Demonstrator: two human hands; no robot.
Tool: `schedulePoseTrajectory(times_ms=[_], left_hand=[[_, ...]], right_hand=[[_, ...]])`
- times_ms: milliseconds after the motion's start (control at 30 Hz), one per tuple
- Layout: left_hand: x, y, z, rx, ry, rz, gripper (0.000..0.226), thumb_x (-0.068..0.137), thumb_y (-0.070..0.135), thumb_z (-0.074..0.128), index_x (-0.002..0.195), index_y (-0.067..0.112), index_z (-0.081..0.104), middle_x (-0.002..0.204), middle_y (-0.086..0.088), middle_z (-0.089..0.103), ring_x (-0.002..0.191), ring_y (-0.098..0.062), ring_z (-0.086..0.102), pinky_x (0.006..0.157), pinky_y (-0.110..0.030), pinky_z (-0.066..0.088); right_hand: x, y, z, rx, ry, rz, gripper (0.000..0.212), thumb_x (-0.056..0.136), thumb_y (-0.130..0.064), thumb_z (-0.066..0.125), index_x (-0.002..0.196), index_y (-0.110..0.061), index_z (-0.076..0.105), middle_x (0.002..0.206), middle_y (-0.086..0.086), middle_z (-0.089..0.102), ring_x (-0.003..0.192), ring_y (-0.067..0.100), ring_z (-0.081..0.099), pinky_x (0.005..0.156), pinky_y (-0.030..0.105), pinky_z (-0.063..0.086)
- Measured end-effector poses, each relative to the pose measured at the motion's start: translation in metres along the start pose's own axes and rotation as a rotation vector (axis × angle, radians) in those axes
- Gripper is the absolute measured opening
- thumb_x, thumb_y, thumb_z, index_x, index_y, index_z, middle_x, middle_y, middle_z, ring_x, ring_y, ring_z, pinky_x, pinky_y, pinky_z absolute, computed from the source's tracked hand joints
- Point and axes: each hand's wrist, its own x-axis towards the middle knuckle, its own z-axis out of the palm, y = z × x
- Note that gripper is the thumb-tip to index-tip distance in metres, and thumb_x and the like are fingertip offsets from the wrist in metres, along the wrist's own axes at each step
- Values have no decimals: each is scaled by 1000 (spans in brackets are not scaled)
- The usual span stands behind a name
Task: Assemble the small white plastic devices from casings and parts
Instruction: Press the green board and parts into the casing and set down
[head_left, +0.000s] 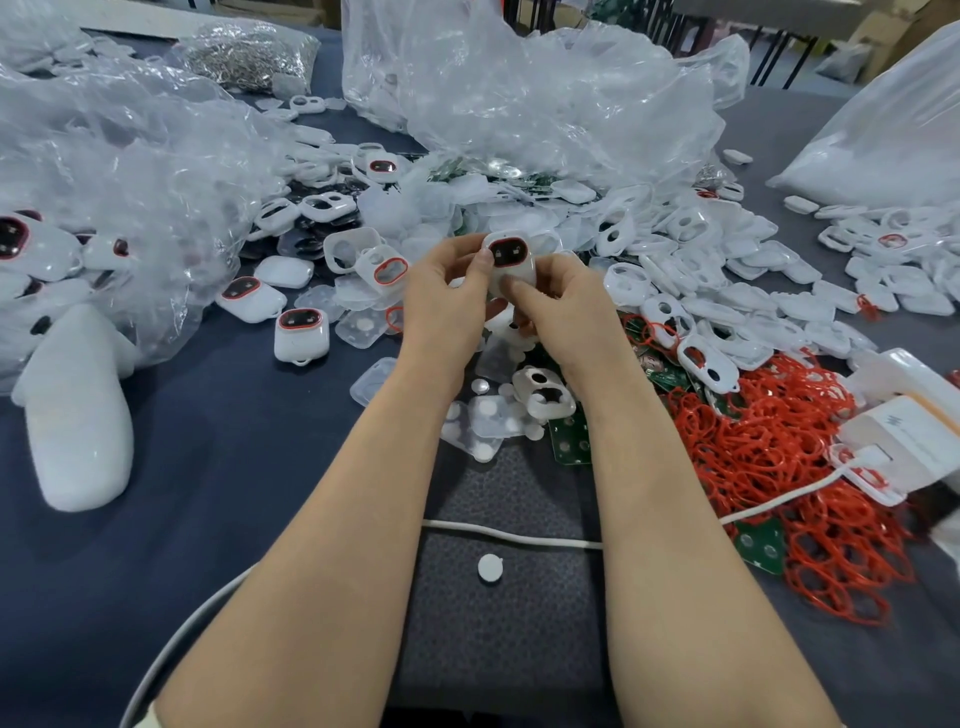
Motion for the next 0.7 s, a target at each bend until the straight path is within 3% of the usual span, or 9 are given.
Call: schedulePoseTrajectory(times_ms=[167, 333, 533, 633, 700], left_hand=[[0, -1, 0, 58, 1, 40, 13, 97, 8, 53, 107, 8, 61, 99, -14, 65, 89, -23, 66, 80, -33, 58], [-1, -1, 1, 85, 23, 105, 10, 97, 8, 53, 102, 13, 61, 91, -1, 64, 74, -8, 65, 76, -28, 58], [-1, -2, 3, 109, 20, 103, 12, 97, 7, 53, 103, 12, 62, 94, -4, 64, 79, -13, 65, 77, -29, 59], [-1, -2, 1, 117, 15, 114, 12, 97, 7, 53, 102, 13, 62, 96, -6, 66, 80, -12, 66, 80, -30, 58], [-1, -2, 1, 132, 4, 117, 13, 96, 7, 53, 103, 13, 62, 98, -6, 67, 81, -10, 66, 81, -29, 58]], right_hand=[[-1, 1, 1, -14, 19, -22, 12, 89, -9, 61, 81, -17, 56, 75, 5, 60, 54, 7, 54, 53, 19, 46], [-2, -1, -1, 71, -6, -16, 4, 92, -8, 59, 95, -9, 61, 75, 2, 62, 57, 1, 57, 56, 15, 48], [-2, -2, 1, -61, 41, -61, 17, 93, -9, 57, 79, -18, 55, 71, 1, 59, 54, 6, 56, 53, 16, 47], [-3, -3, 4, -15, 29, -68, 4, 93, -16, 59, 93, -12, 61, 79, 2, 62, 64, 7, 54, 61, 19, 46], [-4, -3, 5, 12, 69, -93, 8, 92, -20, 62, 99, -18, 63, 92, -1, 65, 76, 7, 52, 71, 25, 45]])
